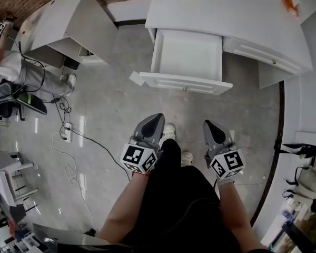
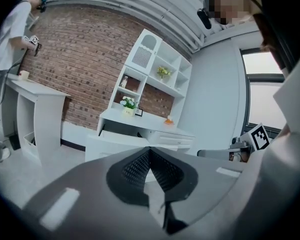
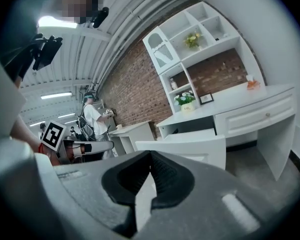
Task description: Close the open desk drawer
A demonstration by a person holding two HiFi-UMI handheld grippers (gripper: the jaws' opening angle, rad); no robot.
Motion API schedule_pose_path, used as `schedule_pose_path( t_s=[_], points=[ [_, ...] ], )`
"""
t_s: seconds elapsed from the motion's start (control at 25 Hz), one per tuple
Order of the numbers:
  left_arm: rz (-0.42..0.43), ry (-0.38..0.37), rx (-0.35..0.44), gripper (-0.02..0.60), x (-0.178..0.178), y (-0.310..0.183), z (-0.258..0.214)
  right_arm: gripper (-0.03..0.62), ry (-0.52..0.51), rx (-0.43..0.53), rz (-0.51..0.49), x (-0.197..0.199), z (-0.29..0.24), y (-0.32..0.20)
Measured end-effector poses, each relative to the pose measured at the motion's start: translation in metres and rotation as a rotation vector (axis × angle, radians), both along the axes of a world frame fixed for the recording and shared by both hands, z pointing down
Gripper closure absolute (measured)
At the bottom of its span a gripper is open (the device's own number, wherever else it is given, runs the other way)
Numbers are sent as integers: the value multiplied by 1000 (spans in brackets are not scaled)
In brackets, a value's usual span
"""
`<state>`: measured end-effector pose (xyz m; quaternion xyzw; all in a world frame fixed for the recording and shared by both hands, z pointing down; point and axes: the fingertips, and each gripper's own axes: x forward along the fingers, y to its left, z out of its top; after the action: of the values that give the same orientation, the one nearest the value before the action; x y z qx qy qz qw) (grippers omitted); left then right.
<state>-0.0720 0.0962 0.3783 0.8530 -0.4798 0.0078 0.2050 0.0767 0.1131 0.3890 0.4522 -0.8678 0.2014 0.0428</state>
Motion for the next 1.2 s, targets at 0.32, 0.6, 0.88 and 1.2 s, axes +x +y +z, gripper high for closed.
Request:
schedule_pose_path(
  t_s=[0.32, 0.6, 0.88, 1.2],
  points=[
    [59, 7, -40, 578, 0, -55, 37, 594, 31, -43, 59, 2, 31, -45],
    [52, 22, -55, 578, -5, -93, 72, 594, 28, -65, 106, 0, 57, -72],
    [68, -3, -56, 578, 3, -112, 118, 594, 40, -51, 151, 5, 92, -106],
    [34, -13, -20, 580, 3, -137, 138, 594, 59, -22, 211, 10, 126, -133]
  ],
)
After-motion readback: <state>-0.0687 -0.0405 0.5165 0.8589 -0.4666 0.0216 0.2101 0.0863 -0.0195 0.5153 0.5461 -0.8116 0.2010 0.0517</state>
